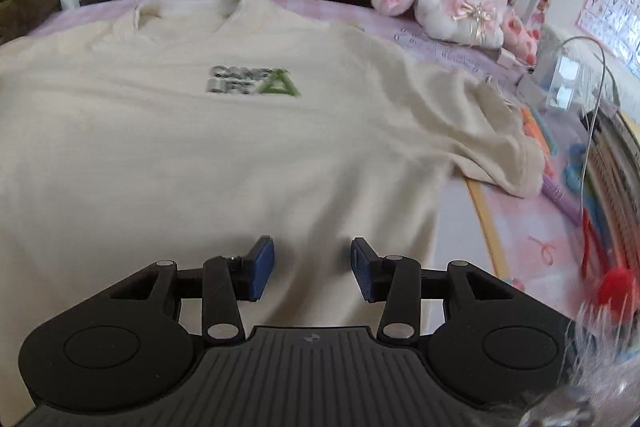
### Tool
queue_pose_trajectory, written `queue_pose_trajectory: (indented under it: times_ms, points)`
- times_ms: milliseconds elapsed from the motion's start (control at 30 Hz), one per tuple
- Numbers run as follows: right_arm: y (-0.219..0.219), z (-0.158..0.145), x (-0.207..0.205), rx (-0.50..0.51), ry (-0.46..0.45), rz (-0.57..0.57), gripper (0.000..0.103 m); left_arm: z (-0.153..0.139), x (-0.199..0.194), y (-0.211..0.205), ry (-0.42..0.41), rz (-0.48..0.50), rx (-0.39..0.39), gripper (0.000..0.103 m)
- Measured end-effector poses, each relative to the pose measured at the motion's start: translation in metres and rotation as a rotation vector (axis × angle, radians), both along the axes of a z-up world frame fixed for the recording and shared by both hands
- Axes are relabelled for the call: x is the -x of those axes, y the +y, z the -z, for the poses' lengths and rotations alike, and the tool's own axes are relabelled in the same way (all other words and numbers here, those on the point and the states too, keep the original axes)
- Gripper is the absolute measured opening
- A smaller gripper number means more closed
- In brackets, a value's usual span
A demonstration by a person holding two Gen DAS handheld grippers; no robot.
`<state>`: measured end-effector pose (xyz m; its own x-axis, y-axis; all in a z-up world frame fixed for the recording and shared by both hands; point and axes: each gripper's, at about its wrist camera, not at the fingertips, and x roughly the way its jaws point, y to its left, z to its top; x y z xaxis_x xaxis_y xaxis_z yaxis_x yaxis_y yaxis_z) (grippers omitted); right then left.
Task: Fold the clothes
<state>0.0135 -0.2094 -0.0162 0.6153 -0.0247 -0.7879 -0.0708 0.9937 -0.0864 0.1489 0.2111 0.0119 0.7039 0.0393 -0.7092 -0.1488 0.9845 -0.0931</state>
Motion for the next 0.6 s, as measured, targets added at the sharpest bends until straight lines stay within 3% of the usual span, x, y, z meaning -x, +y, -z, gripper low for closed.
queue_pose_trajectory:
  times_ms: [233, 333, 367, 467, 600]
  points:
    - [0.013, 0.000, -0.013, -0.078, 0.005, -0.014, 0.042, 0.014, -0.015, 0.016, 0.074, -0.004, -0.149, 0.008]
    - [0.011, -0.004, -0.011, -0.088, 0.001, -0.017, 0.043, 0.019, -0.010, 0.024, 0.105, -0.013, -0.186, 0.024]
    - [0.008, -0.006, -0.009, -0.091, -0.002, -0.011, 0.044, 0.016, -0.006, 0.024, 0.099, -0.014, -0.200, 0.028]
    - [-0.004, -0.013, -0.005, -0.096, -0.016, 0.032, 0.047, -0.003, 0.014, 0.015, 0.012, -0.012, -0.257, 0.056]
    - [-0.030, -0.017, -0.011, -0.085, -0.024, 0.134, 0.046, -0.024, 0.037, -0.011, -0.110, 0.115, -0.248, 0.061]
